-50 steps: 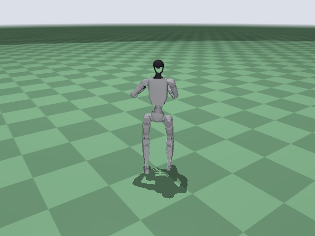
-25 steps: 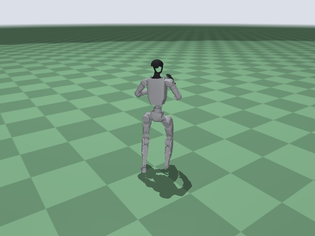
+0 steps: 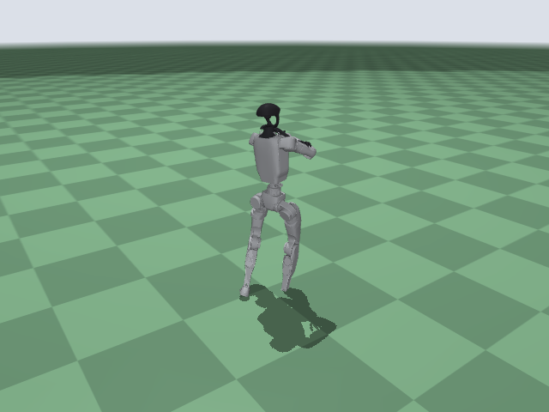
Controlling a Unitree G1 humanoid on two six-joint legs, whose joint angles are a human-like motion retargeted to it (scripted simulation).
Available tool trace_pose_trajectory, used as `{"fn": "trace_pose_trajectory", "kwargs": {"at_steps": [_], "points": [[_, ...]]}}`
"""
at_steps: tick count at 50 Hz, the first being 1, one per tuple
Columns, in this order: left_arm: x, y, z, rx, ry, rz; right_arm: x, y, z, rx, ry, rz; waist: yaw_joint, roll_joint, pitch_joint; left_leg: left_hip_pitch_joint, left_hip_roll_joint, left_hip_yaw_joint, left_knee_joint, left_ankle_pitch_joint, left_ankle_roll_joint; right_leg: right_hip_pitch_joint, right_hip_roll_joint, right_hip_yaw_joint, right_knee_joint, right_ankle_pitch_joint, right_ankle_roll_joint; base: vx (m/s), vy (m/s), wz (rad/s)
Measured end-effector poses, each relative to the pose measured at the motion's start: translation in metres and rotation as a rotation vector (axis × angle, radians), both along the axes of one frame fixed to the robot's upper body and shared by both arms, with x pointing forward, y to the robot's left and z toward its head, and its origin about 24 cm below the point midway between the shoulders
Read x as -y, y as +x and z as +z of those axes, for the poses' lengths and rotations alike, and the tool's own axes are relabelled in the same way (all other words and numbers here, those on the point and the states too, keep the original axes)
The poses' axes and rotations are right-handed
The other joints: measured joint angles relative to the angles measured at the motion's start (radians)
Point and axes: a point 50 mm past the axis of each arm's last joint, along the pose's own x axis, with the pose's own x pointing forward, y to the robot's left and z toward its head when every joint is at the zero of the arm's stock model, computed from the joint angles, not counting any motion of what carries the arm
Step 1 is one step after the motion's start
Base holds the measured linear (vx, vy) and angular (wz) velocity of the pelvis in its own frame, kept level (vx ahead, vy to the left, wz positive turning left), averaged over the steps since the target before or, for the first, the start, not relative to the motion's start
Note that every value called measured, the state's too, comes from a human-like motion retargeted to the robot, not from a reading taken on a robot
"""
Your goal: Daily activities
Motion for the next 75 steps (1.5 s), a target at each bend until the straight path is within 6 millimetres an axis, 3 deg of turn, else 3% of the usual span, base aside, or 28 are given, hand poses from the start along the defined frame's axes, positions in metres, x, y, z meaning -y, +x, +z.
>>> {"fn": "trace_pose_trajectory", "kwargs": {"at_steps": [10,17,26,38,46,57,75], "points": [[0.006,-0.02,-0.002,0.0,0.01,-0.094,-0.006,-0.012,-0.004,0.03,-0.045,0.069,-0.006,0.007,-0.016,0.052,0.02,0.056,-0.011,0.048,-0.009,0.038,0.065,0.048,-0.073,0.051,0.0,0.03,-0.04,-0.62],[0.006,-0.033,-0.019,-0.056,0.126,-0.156,-0.011,-0.006,-0.031,-0.023,-0.224,0.061,-0.009,0.009,-0.01,0.082,0.028,0.085,-0.005,0.093,-0.016,0.06,0.101,0.086,-0.104,0.074,0.0,0.04,-0.04,-0.63],[-0.006,-0.033,-0.054,-0.198,0.304,-0.138,-0.009,0.006,-0.067,-0.226,-0.407,0.064,-0.017,0.007,-0.001,0.118,0.028,0.128,-0.004,0.152,-0.034,0.087,0.14,0.134,-0.147,0.105,0.0,0.03,-0.04,-0.64],[-0.02,-0.029,-0.072,-0.297,0.356,-0.078,0.0,0.013,-0.069,-0.443,-0.331,0.063,-0.02,0.015,-0.006,0.154,0.032,0.157,0.006,0.229,-0.053,0.131,0.194,0.165,-0.209,0.167,0.0,0.0,-0.05,-0.59],[-0.009,-0.04,-0.066,-0.212,0.386,-0.148,-0.014,-0.007,-0.059,-0.33,-0.37,0.146,-0.003,0.036,-0.015,0.151,0.045,0.136,0.04,0.294,-0.075,0.169,0.219,0.181,-0.272,0.218,0.0,-0.01,-0.07,-0.5],[0.008,-0.054,-0.056,-0.032,0.463,-0.24,-0.042,-0.032,-0.073,-0.111,-0.623,0.253,0.021,0.072,-0.012,0.129,0.079,0.082,0.106,0.389,-0.117,0.22,0.255,0.19,-0.352,0.291,0.0,-0.01,-0.07,-0.41],[0.01,-0.057,-0.064,0.013,0.564,-0.25,-0.05,-0.045,-0.082,-0.043,-0.824,0.37,0.054,0.107,-0.019,0.048,0.114,-0.051,0.194,0.586,-0.245,0.274,0.328,0.213,-0.466,0.421,0.0,-0.01,-0.07,-0.43]]}}
